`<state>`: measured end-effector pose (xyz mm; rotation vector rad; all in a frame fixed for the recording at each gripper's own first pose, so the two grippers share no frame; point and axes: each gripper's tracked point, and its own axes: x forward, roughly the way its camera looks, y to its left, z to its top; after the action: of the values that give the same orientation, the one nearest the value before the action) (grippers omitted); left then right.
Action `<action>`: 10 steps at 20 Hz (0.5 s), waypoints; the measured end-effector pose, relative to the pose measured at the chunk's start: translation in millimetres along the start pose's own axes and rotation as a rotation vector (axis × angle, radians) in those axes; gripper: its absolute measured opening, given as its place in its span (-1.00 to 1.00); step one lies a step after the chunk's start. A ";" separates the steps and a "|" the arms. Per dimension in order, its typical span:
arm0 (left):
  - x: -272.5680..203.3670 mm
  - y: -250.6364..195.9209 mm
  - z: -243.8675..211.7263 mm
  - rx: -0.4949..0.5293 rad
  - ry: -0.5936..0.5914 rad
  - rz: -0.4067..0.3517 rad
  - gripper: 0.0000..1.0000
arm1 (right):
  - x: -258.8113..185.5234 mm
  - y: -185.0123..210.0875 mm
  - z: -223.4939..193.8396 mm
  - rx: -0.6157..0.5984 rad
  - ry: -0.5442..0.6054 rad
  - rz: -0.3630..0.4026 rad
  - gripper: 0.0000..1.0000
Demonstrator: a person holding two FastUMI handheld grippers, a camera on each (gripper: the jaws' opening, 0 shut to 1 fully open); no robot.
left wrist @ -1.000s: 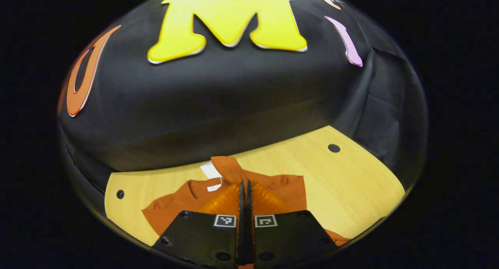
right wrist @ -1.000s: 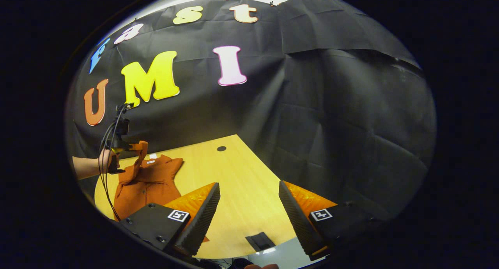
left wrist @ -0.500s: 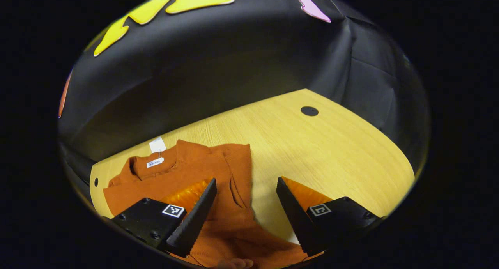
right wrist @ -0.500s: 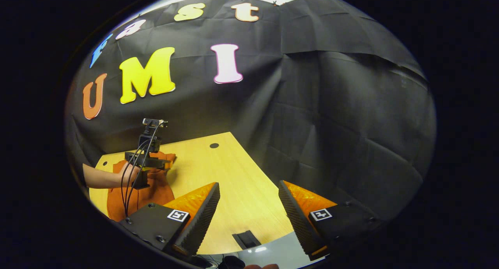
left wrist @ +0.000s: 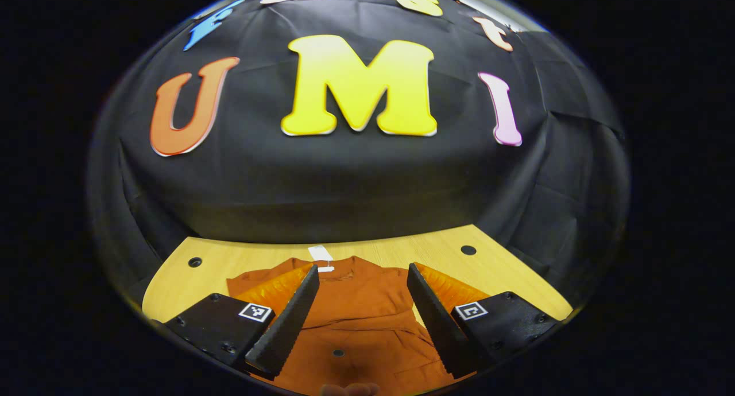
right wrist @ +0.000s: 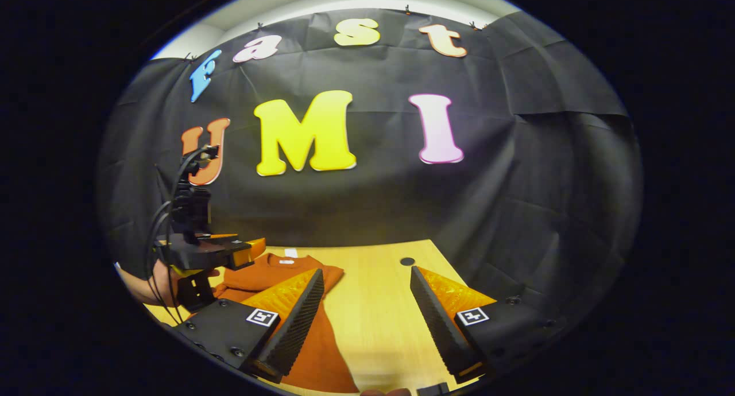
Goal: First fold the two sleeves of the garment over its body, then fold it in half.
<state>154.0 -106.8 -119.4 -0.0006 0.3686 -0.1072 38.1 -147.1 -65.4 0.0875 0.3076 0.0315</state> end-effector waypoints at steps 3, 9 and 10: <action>-51.9 55.2 17.5 -0.027 -0.067 0.071 0.99 | 14.2 38.8 11.8 0.002 -0.028 0.081 0.94; -135.3 154.4 28.5 -0.065 -0.151 0.215 0.94 | 17.4 91.7 15.8 -0.031 -0.025 0.191 0.93; -139.0 162.2 23.4 -0.071 -0.140 0.215 0.95 | 17.6 89.6 10.4 -0.038 -0.010 0.190 0.93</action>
<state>50.5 68.6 -50.8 -0.0380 0.2305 0.1183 56.5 -58.0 -52.6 0.0789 0.2874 0.2256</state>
